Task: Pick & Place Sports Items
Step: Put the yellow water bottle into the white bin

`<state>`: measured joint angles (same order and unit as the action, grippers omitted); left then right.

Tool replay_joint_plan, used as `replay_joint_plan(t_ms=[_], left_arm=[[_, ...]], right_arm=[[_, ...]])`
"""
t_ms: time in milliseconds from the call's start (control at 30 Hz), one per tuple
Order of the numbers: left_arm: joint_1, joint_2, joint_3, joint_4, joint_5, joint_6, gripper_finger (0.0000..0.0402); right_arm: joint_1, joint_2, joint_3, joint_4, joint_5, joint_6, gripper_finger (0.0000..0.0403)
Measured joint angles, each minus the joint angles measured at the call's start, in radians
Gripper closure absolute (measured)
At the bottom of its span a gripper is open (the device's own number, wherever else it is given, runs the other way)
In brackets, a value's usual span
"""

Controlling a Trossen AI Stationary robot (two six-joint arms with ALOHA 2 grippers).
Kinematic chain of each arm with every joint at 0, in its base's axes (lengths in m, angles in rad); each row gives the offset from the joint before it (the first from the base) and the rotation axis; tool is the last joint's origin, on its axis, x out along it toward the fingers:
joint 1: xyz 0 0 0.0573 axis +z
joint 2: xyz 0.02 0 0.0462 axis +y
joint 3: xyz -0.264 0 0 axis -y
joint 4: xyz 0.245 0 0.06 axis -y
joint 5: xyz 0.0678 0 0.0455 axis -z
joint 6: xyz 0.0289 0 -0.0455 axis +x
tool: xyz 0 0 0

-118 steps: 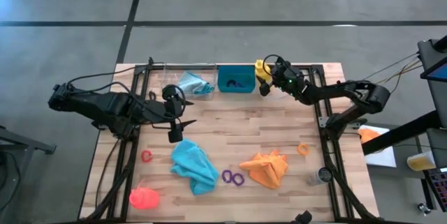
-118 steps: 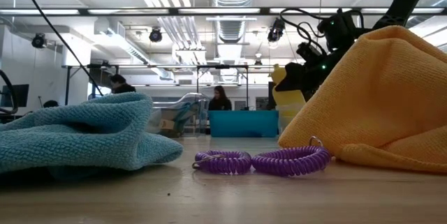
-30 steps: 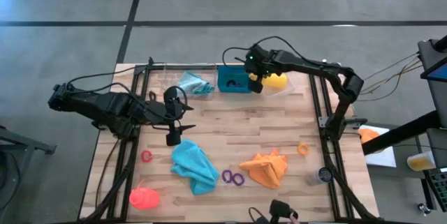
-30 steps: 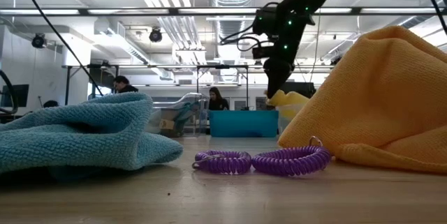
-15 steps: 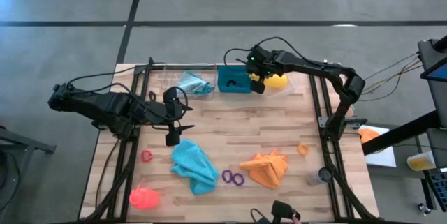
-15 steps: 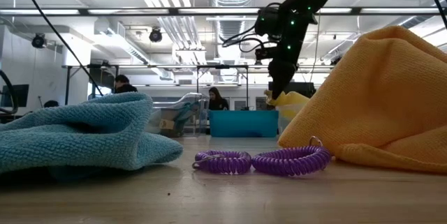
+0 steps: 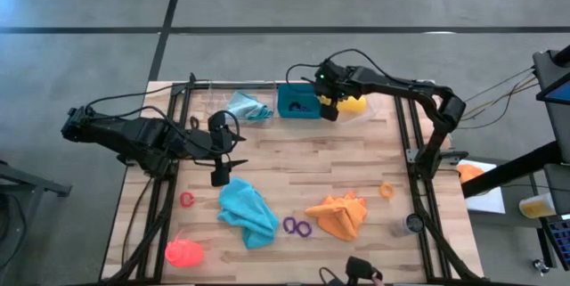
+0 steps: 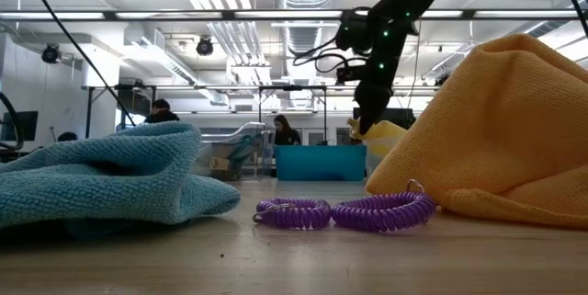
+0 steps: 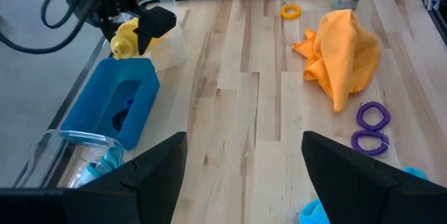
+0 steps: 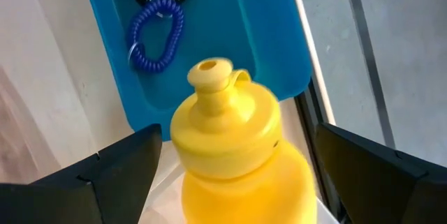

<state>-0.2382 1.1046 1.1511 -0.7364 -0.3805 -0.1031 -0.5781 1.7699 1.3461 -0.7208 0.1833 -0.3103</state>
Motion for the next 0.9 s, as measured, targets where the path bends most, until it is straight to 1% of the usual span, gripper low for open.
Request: replay_joint_plan(t_ms=[200, 433, 633, 700, 767, 900], left_arm=[[0.0, 0.0, 0.0, 0.0, 0.0, -0.002, 0.0116], [0.0, 0.0, 0.0, 0.0, 0.0, -0.002, 0.0116], [0.0, 0.0, 0.0, 0.001, 0.0, -0.002, 0.0116], [0.0, 0.0, 0.0, 0.001, 0.0, -0.002, 0.0116], [0.0, 0.0, 0.0, 0.001, 0.0, -0.003, 0.0116], [0.0, 0.0, 0.0, 0.001, 0.0, -0.005, 0.0116]], right_arm=[[0.0, 0.0, -0.036, 0.042, 0.0, -0.006, 0.003], [0.0, 0.0, -0.038, 0.081, 0.0, -0.01, 0.003], [0.0, 0.0, -0.038, 0.082, 0.0, -0.011, 0.0033], [0.0, 0.0, -0.038, 0.082, 0.0, -0.011, 0.0045], [0.0, 0.0, -0.038, 0.082, 0.0, -0.011, 0.0071], [0.0, 0.0, -0.038, 0.082, 0.0, -0.011, 0.0144]])
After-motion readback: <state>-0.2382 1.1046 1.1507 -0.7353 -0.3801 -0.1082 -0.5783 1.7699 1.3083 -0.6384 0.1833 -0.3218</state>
